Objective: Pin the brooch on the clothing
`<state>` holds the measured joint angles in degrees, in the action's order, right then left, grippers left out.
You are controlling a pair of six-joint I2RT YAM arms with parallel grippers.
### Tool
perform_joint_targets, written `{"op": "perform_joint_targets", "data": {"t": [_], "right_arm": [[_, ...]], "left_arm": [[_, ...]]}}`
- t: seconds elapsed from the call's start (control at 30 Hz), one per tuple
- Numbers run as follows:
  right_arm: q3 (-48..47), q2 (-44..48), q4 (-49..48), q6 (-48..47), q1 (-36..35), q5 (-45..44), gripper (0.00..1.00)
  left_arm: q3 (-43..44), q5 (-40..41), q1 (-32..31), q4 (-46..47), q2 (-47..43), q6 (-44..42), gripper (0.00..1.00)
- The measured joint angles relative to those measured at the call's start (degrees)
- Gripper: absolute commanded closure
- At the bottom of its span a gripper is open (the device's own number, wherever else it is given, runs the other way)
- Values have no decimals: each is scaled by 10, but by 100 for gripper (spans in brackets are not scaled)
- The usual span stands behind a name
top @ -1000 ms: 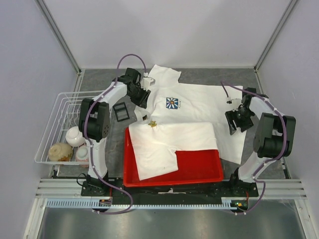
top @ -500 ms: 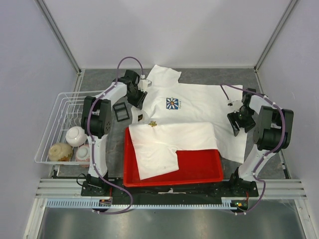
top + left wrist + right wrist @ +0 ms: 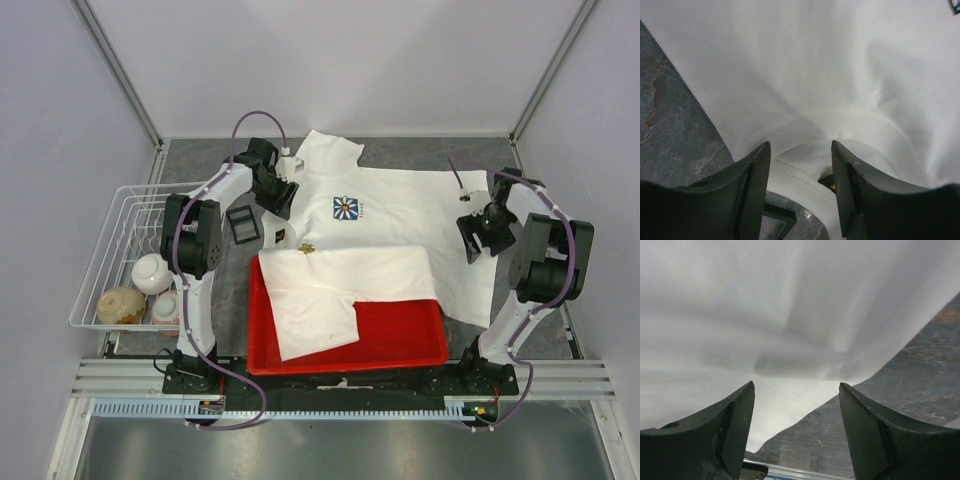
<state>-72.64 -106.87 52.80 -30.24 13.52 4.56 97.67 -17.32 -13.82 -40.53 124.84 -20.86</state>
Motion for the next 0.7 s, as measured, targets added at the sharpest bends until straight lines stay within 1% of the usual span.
{"op": "perform_joint_targets", "data": {"t": [0.03, 0.07, 0.1, 0.13, 0.17, 0.2, 0.27, 0.37, 0.5, 0.57, 0.63, 0.7], "right_arm": [[-12, 5, 6, 0, 0, 9, 19], [-25, 13, 12, 2, 1, 19, 17], [-43, 23, 18, 3, 1, 30, 5], [-63, 35, 22, 4, 1, 40, 2], [-79, 47, 22, 9, 1, 49, 2], [-103, 63, 21, 10, 1, 60, 2], [-139, 91, 9, 13, 1, 76, 2], [-187, 133, -25, 25, -3, 98, 2], [-219, 177, -95, 90, -10, 129, 2], [-219, 186, -120, 131, -13, 137, 2], [-219, 184, -120, 153, -14, 148, 2], [-205, 178, -120, 156, -14, 169, 2]], "left_arm": [[1, -5, 0, -1, -4, 0, 25], [3, -10, 0, -2, -11, 2, 22], [6, -13, 0, -4, -18, 2, 21], [13, -17, 0, -8, -29, 5, 12], [20, -22, 0, -11, -42, 6, 10], [31, -24, 0, -13, -58, 7, 5], [57, -29, 0, -12, -94, 9, 2], [95, -40, 3, -10, -151, 14, 1], [127, -54, 10, -9, -224, 44, 1], [129, -57, 15, -13, -255, 67, 1], [124, -57, 22, -19, -280, 96, 1], [89, -55, 29, -24, -308, 126, 1]]}}
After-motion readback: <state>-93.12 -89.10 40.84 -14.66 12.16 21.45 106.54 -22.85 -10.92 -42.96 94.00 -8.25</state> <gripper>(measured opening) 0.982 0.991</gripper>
